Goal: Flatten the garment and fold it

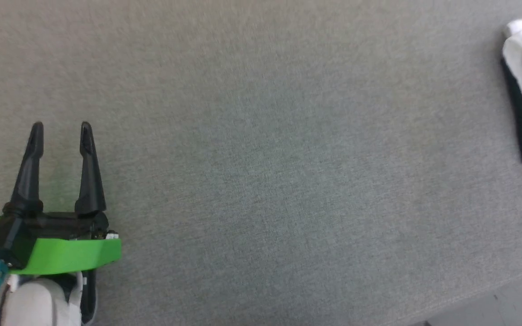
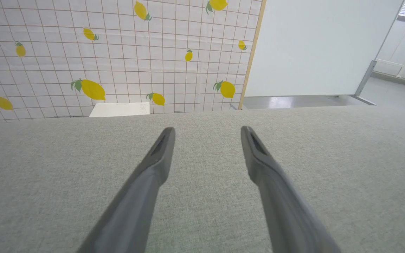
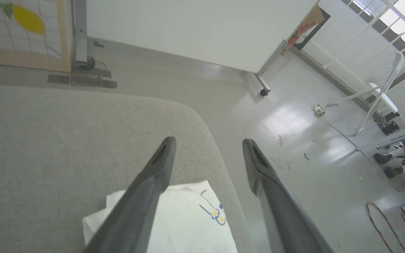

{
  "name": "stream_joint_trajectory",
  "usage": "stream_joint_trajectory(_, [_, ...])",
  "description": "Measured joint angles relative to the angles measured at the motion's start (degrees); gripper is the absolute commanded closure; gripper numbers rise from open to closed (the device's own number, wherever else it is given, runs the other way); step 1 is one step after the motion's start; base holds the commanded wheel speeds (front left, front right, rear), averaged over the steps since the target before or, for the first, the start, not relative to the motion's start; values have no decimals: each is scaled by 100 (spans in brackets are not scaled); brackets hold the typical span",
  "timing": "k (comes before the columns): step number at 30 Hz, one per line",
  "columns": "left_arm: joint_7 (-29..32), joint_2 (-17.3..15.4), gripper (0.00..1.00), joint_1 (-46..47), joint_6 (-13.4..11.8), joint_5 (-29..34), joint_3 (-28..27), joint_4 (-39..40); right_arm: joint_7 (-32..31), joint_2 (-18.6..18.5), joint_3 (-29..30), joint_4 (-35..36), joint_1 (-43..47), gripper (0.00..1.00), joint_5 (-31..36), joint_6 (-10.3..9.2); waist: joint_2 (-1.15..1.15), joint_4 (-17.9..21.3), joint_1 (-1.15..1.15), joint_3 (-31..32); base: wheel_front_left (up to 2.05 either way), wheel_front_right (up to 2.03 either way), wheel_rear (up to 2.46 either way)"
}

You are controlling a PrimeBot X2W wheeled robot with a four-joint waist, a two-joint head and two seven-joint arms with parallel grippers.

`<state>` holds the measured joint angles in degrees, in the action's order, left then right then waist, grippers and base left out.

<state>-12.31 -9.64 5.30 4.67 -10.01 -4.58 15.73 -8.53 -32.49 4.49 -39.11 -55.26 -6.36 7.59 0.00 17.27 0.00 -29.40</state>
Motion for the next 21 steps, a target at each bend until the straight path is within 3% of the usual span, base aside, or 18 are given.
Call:
stream_joint_trajectory(7, [-102, 236, 0, 31, -76, -220, 33, -479, 731, 803, -44, 1835, 447, 0, -840, 0, 0, -179, -1, 774, 0, 0, 0])
stream_joint_trajectory(11, [-146, 308, 0, 98, -159, -267, 34, -758, 1066, 1279, -32, 2508, 787, 0, -1135, 0, 0, -374, -1, 1167, 0, 0, 0])
stream_joint_trajectory(21, [-147, 407, 0, 310, -425, -311, 11, -1281, 1778, 2683, -108, 3058, 1673, 0, -1115, -1, 0, -1051, -1, 1805, 0, 0, 0])
